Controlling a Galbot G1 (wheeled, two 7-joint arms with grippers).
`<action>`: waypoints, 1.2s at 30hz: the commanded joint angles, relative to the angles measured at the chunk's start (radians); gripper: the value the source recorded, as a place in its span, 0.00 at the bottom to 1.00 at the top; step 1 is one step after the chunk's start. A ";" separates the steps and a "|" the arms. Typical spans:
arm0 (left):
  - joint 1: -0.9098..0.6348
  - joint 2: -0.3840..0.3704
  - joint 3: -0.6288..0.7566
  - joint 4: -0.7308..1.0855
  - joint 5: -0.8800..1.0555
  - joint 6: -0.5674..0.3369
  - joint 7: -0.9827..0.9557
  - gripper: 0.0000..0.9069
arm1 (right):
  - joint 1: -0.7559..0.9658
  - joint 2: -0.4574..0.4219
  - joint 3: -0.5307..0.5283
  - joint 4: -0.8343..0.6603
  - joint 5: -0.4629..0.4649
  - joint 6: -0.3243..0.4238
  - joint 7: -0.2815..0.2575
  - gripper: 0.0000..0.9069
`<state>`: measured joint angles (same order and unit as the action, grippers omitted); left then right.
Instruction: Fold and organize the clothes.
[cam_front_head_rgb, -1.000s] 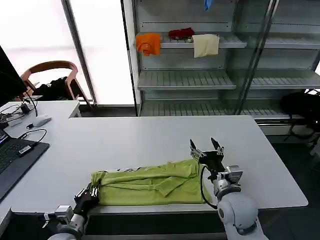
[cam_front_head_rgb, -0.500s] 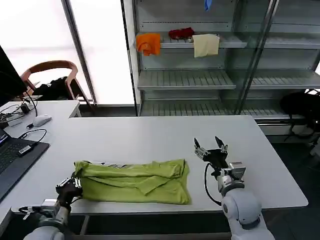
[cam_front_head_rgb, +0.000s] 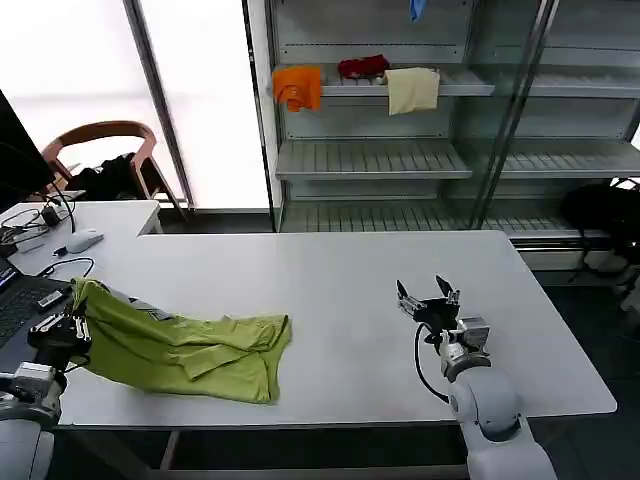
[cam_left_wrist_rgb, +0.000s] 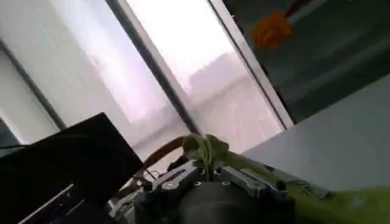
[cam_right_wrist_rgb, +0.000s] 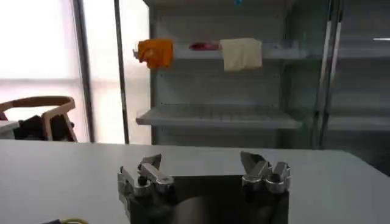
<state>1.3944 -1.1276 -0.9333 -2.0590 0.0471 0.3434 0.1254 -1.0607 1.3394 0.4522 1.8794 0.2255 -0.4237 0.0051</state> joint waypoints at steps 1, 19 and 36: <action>-0.026 -0.148 0.395 -0.203 0.011 0.142 -0.083 0.00 | 0.009 -0.012 0.002 -0.033 -0.003 0.002 -0.002 1.00; -0.074 -0.261 0.667 -0.067 -0.020 0.232 -0.169 0.01 | -0.004 0.000 -0.001 -0.039 -0.030 0.014 -0.010 1.00; -0.106 -0.338 0.696 0.071 0.029 0.233 -0.181 1.00 | 0.004 0.009 -0.008 -0.048 -0.064 0.035 -0.031 1.00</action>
<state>1.3070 -1.4081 -0.2896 -2.0601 0.0587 0.5648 -0.0420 -1.0592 1.3479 0.4451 1.8337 0.1736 -0.3959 -0.0213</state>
